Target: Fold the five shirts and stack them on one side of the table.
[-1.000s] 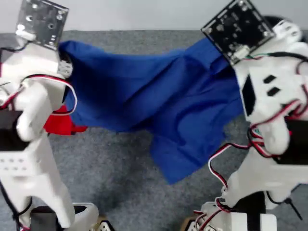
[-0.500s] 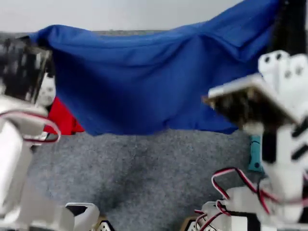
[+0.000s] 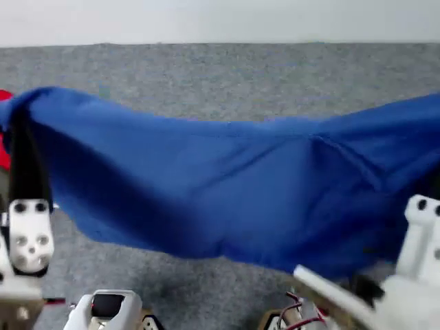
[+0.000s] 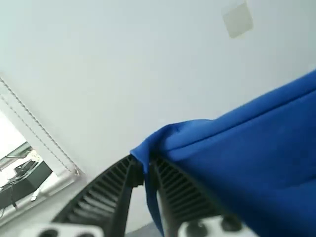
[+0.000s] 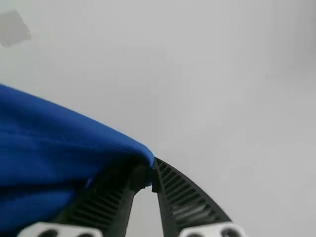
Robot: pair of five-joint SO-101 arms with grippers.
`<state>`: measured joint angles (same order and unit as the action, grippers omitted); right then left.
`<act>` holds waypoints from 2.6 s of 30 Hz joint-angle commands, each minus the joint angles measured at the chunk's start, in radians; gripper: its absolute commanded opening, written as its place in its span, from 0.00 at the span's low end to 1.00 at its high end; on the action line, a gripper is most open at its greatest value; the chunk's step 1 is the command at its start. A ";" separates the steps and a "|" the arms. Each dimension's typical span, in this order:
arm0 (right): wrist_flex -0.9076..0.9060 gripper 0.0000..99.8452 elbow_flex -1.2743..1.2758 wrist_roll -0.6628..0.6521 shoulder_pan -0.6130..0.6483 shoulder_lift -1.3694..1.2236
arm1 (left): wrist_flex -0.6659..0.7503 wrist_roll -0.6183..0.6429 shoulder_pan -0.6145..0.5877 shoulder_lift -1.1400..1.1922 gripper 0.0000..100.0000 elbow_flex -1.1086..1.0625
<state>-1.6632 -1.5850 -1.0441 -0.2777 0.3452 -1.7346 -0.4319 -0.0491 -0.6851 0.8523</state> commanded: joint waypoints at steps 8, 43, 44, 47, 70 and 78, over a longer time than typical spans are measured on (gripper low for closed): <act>-0.087 0.01 0.318 0.002 0.041 -0.153 | 0.002 -0.075 0.008 0.000 0.01 -0.478; 0.905 0.01 0.783 0.068 0.229 -0.751 | 0.879 -0.106 0.000 1.042 0.01 -0.234; 0.900 0.01 0.783 0.068 0.229 -0.754 | 0.856 -0.106 0.003 1.065 0.01 -0.206; 0.852 0.01 0.786 0.069 0.228 -0.754 | 0.760 -0.106 0.008 1.114 0.01 -0.140; -0.134 0.01 0.937 0.158 0.205 -0.601 | -0.021 -0.233 0.038 1.134 0.01 -0.346; -0.133 0.01 1.343 0.163 0.205 -0.386 | -0.018 -0.258 0.009 1.134 0.02 -0.478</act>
<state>-1.7538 -0.3360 -0.8907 -0.0598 -0.1657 -1.7269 -0.6805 -0.0215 0.4764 0.3705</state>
